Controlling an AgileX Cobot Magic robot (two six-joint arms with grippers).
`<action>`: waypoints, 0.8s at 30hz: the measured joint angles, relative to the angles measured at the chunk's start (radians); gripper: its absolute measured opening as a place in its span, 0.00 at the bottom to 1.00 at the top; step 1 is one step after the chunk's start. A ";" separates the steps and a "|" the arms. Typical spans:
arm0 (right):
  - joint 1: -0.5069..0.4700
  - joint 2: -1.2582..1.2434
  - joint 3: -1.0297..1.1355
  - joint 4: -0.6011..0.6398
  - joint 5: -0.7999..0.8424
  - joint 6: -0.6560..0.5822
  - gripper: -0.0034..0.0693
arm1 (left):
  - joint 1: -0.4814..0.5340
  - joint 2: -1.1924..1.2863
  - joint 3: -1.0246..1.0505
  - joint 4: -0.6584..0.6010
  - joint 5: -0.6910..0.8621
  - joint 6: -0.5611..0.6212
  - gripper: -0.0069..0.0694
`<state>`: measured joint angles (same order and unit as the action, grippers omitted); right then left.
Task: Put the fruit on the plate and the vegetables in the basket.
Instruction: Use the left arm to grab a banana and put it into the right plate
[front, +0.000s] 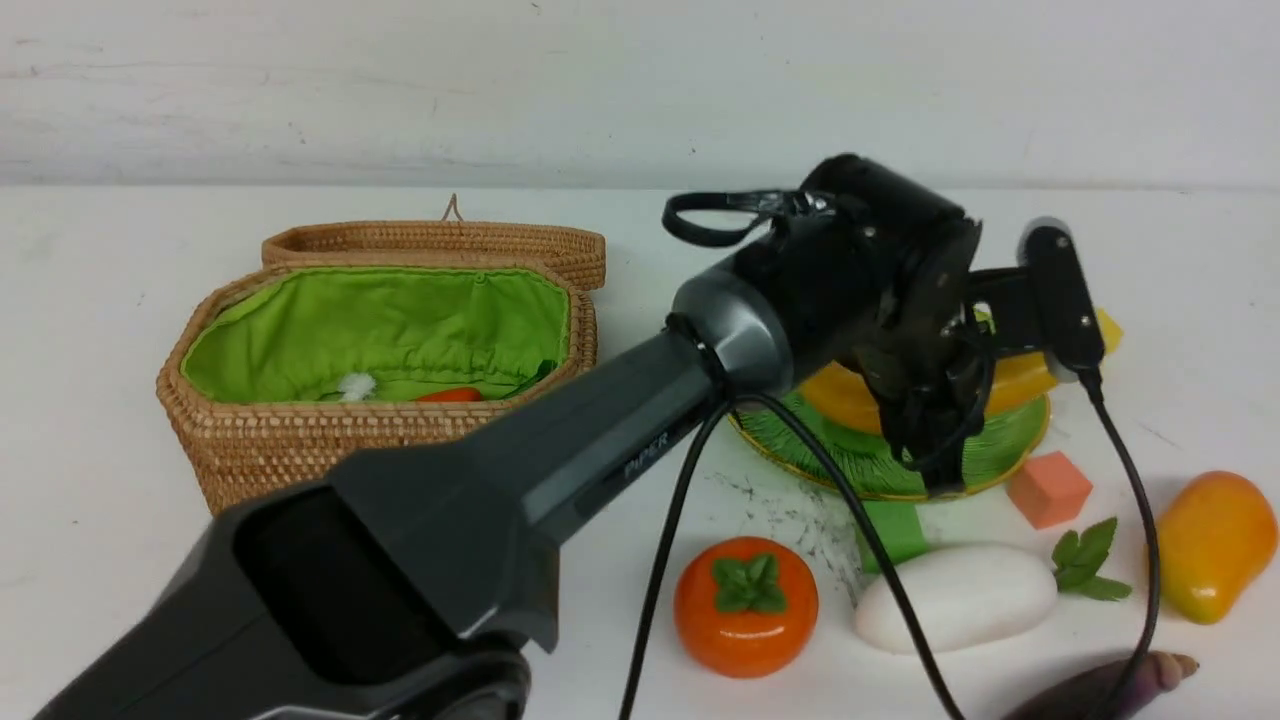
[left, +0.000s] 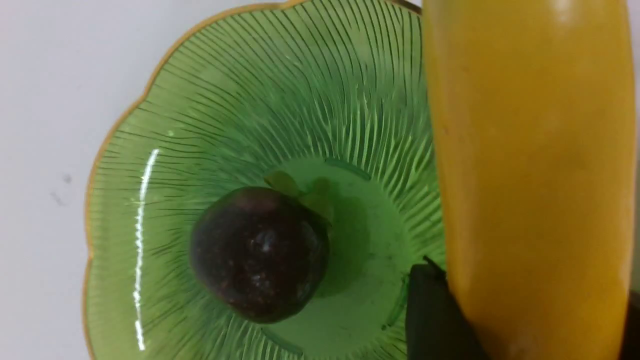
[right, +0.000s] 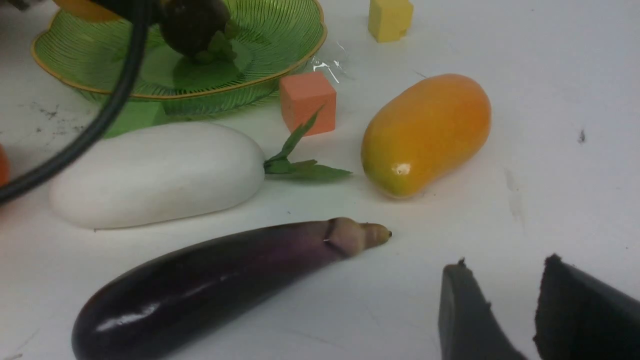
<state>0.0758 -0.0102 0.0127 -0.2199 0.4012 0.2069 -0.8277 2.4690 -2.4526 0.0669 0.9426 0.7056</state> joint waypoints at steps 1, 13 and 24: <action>0.000 0.000 0.000 0.000 0.000 0.000 0.38 | 0.001 0.012 0.000 0.021 -0.010 -0.029 0.49; 0.000 0.000 0.000 0.000 0.000 0.000 0.38 | 0.008 0.036 0.000 0.087 -0.049 -0.236 0.53; 0.000 0.000 0.000 0.000 0.000 0.000 0.38 | 0.008 0.039 0.000 0.087 -0.043 -0.345 0.94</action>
<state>0.0758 -0.0102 0.0127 -0.2199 0.4012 0.2069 -0.8197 2.5084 -2.4529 0.1541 0.8995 0.3606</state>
